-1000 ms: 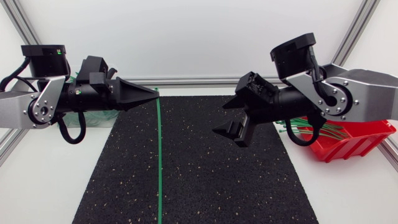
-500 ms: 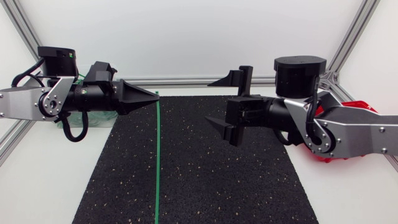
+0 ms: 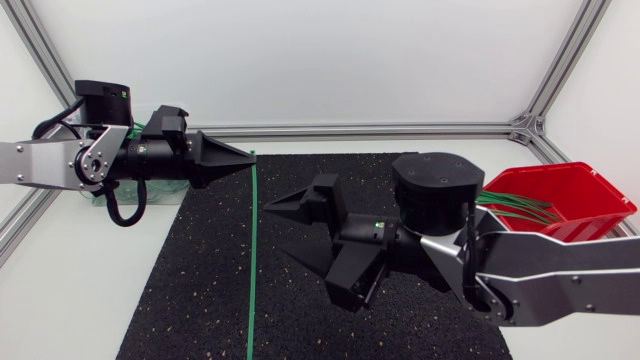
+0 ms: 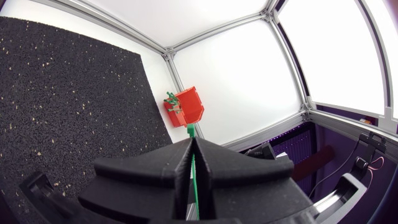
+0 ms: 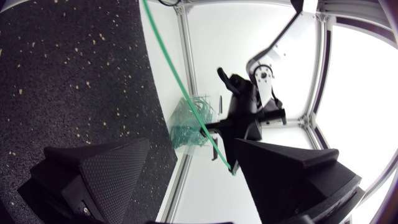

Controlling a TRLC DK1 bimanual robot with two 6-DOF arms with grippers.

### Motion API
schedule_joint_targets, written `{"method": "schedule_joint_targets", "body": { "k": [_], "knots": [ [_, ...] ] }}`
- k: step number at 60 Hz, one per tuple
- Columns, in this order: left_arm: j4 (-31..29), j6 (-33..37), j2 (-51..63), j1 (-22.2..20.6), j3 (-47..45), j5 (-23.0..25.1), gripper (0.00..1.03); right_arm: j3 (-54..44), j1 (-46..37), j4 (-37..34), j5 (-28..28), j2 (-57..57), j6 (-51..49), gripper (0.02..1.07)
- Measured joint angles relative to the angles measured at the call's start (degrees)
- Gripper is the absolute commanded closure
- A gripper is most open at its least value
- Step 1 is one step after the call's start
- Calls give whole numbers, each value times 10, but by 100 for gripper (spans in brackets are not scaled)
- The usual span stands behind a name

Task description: Take a green cable tie from the red box, thread the tail through the head to close it, then place it in the transparent bin on the left.

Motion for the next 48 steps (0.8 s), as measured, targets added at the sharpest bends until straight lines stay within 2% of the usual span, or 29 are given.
{"method": "schedule_joint_targets", "body": {
  "k": [6,15,19,25,32,36,42,44,48],
  "knots": [
    [0,0,7,0,0,0,99,-10,20,0,-15,5,-25,13],
    [-16,11,15,0,0,-1,99,-26,58,0,-22,5,-46,22],
    [-24,18,16,0,0,-2,99,-39,80,0,-22,4,-52,22],
    [-26,26,17,0,0,-3,99,-59,107,0,-22,-1,-57,32],
    [-28,35,20,0,0,-5,99,-75,125,0,-24,-7,-59,57],
    [-30,37,21,0,0,-9,99,-81,129,0,-27,-11,-59,66],
    [-31,40,22,0,0,-11,99,-84,131,0,-31,-16,-59,71],
    [-31,41,22,0,0,-11,99,-85,133,0,-33,-20,-59,79],
    [-37,47,23,0,0,-12,99,-87,136,0,-33,-26,-59,83]
  ]
}}
